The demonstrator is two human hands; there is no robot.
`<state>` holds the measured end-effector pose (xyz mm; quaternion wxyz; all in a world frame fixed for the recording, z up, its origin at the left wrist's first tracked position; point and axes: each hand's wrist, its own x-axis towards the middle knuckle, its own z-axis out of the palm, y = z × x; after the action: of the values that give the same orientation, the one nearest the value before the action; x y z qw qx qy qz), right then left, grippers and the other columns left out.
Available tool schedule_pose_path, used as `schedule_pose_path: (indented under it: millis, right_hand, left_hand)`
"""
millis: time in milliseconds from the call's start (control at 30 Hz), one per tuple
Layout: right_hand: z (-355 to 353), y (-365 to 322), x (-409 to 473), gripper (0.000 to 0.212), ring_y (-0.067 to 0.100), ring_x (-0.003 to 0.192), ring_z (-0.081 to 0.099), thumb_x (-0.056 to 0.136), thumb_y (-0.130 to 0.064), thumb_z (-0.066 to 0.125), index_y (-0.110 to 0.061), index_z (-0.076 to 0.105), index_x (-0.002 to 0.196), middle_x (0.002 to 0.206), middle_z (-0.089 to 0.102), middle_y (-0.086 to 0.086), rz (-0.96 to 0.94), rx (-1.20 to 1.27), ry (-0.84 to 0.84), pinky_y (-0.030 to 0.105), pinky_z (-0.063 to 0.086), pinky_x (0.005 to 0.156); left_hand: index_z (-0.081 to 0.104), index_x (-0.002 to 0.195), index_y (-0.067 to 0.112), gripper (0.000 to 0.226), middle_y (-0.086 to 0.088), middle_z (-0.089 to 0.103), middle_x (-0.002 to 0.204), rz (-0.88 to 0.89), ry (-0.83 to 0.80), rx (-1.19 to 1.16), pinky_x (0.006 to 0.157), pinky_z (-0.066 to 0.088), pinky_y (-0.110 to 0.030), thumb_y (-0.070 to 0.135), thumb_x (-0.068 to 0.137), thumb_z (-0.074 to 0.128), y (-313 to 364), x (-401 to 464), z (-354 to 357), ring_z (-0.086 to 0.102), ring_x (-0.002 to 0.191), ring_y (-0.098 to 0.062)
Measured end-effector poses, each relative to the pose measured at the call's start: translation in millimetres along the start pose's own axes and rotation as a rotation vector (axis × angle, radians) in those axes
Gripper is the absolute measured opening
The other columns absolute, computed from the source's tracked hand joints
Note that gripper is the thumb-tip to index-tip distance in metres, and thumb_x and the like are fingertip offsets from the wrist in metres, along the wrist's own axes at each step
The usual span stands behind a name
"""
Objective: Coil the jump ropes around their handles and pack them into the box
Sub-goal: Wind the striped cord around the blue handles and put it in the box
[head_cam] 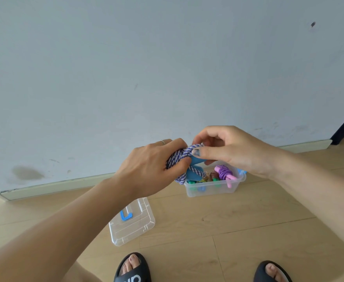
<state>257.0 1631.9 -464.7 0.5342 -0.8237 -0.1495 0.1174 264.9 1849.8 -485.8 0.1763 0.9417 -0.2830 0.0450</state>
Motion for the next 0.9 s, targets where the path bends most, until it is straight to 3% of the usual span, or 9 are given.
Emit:
schedule_pose_path:
  millis: [100, 200, 300, 400, 600, 733, 800, 900]
  right_hand:
    - [-3.9, 0.6, -0.2, 0.009, 0.008, 0.076, 0.062, 0.087, -0.019, 0.073, -0.019, 0.067, 0.095, 0.088, 0.064, 0.003, 0.027, -0.026, -0.019, 0.018, 0.05, 0.069]
    - [-4.5, -1.6, -0.5, 0.011, 0.003, 0.074, 0.062, 0.085, -0.016, 0.073, -0.02, 0.064, 0.09, 0.085, 0.065, -0.006, 0.019, -0.118, 0.004, 0.02, 0.047, 0.07]
    - [-0.3, -2.0, -0.1, 0.011, -0.008, 0.064, 0.057, 0.086, -0.021, 0.072, -0.024, 0.061, 0.089, 0.088, 0.064, -0.01, 0.003, -0.307, 0.055, 0.017, 0.039, 0.065]
    - [0.1, 0.6, -2.0, 0.011, -0.012, 0.069, 0.055, 0.087, -0.027, 0.07, -0.026, 0.06, 0.09, 0.095, 0.06, -0.011, -0.026, -0.46, 0.102, 0.013, 0.035, 0.062]
    - [9.3, 1.6, -5.2, 0.011, 0.003, 0.074, 0.051, 0.089, -0.021, 0.064, -0.026, 0.055, 0.092, 0.09, 0.051, -0.01, -0.301, -0.622, 0.284, 0.017, 0.038, 0.065]
    - [11.2, 5.6, -3.7, 0.011, 0.009, 0.078, 0.054, 0.091, -0.015, 0.066, -0.017, 0.063, 0.101, 0.088, 0.061, -0.008, -0.4, -0.569, 0.414, 0.031, 0.047, 0.071]
    - [12.3, 5.2, -4.5, 0.016, 0.008, 0.08, 0.057, 0.092, -0.021, 0.065, -0.018, 0.064, 0.108, 0.088, 0.064, -0.008, -0.418, -0.516, 0.449, 0.031, 0.049, 0.073]
    - [17.8, 3.9, -4.6, 0.02, 0.012, 0.082, 0.057, 0.092, -0.037, 0.057, -0.019, 0.066, 0.094, 0.087, 0.059, -0.008, -0.44, -0.56, 0.432, 0.036, 0.05, 0.072]
  left_hand:
    - [0.047, 0.108, 0.043, 0.031, 0.016, 0.058, 0.093, 0.035, 0.024, 0.081, 0.063, 0.047, -0.033, 0.061, 0.09, 0.03, 0.0, 1.8, -2.9, 0.057, 0.074, -0.011]
    - [0.048, 0.112, 0.042, 0.035, 0.015, 0.058, 0.095, 0.079, 0.06, 0.185, 0.06, 0.042, -0.029, 0.062, 0.09, 0.03, 0.5, 2.9, -5.0, 0.057, 0.069, -0.015]
    - [0.048, 0.115, 0.042, 0.037, 0.014, 0.058, 0.097, 0.099, 0.067, 0.237, 0.058, 0.04, -0.029, 0.063, 0.09, 0.029, 1.5, 4.3, -4.7, 0.057, 0.065, -0.016]
    - [0.041, 0.119, 0.042, 0.031, 0.014, 0.058, 0.103, 0.112, 0.051, 0.215, 0.061, 0.045, -0.032, 0.059, 0.095, 0.032, 4.1, 5.1, -1.6, 0.058, 0.07, -0.018]
    - [0.035, 0.114, 0.039, 0.017, 0.016, 0.052, 0.089, 0.002, -0.047, -0.006, 0.069, 0.044, -0.037, 0.047, 0.1, 0.037, 5.7, 9.0, 0.1, 0.056, 0.077, -0.024]
    - [0.033, 0.115, 0.04, 0.017, 0.015, 0.053, 0.075, -0.053, -0.053, -0.1, 0.064, 0.036, -0.035, 0.047, 0.1, 0.036, 3.5, 11.9, -2.7, 0.055, 0.071, -0.01]
    - [0.033, 0.114, 0.04, 0.016, 0.018, 0.051, 0.072, -0.046, -0.042, -0.09, 0.061, 0.034, -0.033, 0.048, 0.101, 0.035, 2.0, 12.1, -4.5, 0.053, 0.068, -0.005]
    - [0.034, 0.117, 0.042, 0.019, 0.022, 0.048, 0.073, -0.031, -0.035, -0.044, 0.063, 0.037, -0.034, 0.051, 0.101, 0.033, 3.1, 12.4, -5.8, 0.053, 0.07, -0.012]
